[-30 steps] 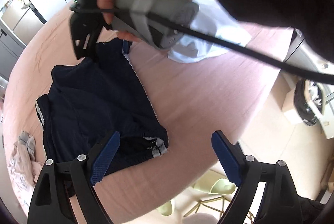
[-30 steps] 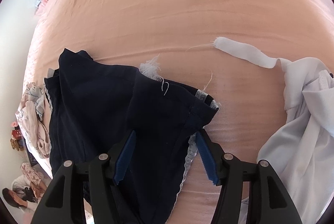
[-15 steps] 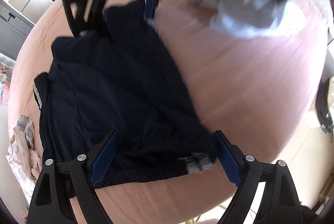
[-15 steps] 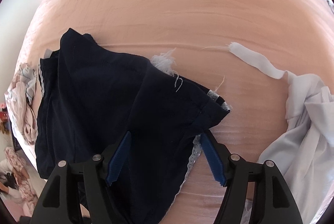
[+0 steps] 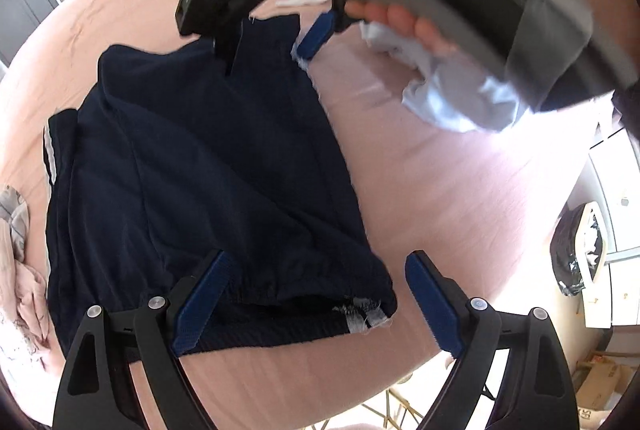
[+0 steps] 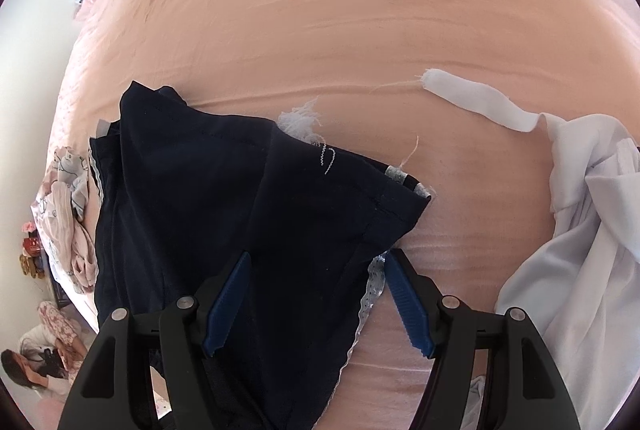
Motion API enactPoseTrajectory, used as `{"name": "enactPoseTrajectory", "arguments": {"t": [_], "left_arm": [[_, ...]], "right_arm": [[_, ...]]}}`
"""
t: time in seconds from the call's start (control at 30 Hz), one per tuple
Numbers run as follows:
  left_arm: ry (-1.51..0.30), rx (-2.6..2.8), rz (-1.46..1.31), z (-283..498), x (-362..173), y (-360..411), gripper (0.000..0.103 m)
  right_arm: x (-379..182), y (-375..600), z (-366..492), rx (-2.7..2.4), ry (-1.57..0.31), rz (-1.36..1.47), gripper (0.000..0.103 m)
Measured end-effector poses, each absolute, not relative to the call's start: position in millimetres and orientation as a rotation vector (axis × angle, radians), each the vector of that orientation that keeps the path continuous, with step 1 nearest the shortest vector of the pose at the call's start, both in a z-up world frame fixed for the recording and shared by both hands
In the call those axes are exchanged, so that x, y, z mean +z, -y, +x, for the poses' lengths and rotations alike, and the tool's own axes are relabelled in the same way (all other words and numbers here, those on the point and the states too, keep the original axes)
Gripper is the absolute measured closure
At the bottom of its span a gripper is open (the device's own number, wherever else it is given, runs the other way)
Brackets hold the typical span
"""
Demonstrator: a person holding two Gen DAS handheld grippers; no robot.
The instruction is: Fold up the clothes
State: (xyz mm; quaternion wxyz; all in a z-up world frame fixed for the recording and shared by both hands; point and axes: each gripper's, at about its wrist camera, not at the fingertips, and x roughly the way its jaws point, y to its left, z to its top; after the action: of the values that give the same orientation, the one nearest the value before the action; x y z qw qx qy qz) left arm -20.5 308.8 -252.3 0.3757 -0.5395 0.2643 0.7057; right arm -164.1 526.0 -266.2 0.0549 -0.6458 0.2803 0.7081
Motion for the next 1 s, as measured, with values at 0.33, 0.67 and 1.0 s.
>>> {"name": "enactPoseTrajectory", "arguments": {"t": [0.33,0.67,1.0], "left_arm": [[-0.911,1.795,-1.308,8,-298,-332,0.011],[-0.807,1.812,-1.344,-11,-299,-315,0.031],[-0.767,1.833,-1.333,-17,-299,-303,0.073]], "right_arm": [[-260,-536,-167,2.164,-0.801,-1.95,0.032],[-250,-551,-169,2.177,-0.797,-1.903,0.032],[-239,-562,-170,2.183,-0.63,-1.901,0.078]]}}
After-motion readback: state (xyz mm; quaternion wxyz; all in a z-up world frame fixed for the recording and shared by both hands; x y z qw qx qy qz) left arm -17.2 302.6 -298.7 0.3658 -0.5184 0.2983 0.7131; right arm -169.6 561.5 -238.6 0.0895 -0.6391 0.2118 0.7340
